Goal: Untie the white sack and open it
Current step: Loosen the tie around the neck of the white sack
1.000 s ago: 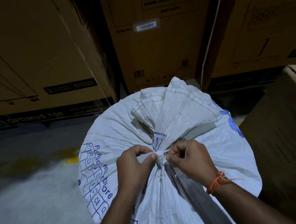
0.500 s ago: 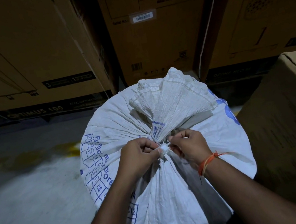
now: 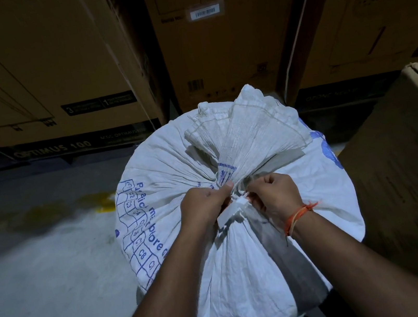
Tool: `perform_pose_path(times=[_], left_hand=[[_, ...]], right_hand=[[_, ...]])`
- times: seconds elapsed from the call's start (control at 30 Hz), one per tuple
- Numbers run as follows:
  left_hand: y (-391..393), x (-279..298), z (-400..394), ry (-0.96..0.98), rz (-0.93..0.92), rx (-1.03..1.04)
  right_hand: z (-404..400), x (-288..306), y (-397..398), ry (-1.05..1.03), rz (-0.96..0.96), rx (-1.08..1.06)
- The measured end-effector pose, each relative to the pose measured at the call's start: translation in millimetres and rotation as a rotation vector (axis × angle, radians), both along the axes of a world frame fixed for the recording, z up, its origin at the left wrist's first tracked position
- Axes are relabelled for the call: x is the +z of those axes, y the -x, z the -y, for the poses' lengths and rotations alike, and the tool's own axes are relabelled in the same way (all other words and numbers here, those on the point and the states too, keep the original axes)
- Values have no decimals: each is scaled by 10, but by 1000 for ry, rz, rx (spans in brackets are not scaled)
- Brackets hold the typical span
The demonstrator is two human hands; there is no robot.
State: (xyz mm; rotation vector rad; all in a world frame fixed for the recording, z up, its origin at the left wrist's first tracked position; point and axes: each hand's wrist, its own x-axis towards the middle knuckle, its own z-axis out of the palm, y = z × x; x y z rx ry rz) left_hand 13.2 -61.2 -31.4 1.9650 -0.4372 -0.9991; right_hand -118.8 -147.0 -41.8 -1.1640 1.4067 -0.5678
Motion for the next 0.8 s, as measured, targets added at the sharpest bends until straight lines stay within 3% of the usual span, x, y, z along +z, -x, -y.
perform_pose_path(times=[0.13, 0.27, 0.33, 0.5, 0.57, 0.67, 0.8], left_hand=[[53, -75, 83, -48, -27, 9], [-72, -118, 75, -11, -67, 146], [-144, -101, 44, -3, 63, 151], [-130, 106, -100, -128, 620, -5], [-87, 168, -135, -77, 785, -42], [-30, 187, -175, 68, 942, -102], [89, 172, -198, 76, 1040, -158]], right_hand=[[-17, 6, 25, 19, -22, 20], [71, 26, 135, 61, -47, 8], [128, 38, 188, 85, -69, 4], [87, 58, 312, 158, -147, 60], [74, 68, 385, 199, -189, 71], [50, 102, 504, 228, -228, 71], [29, 182, 654, 265, -253, 73]])
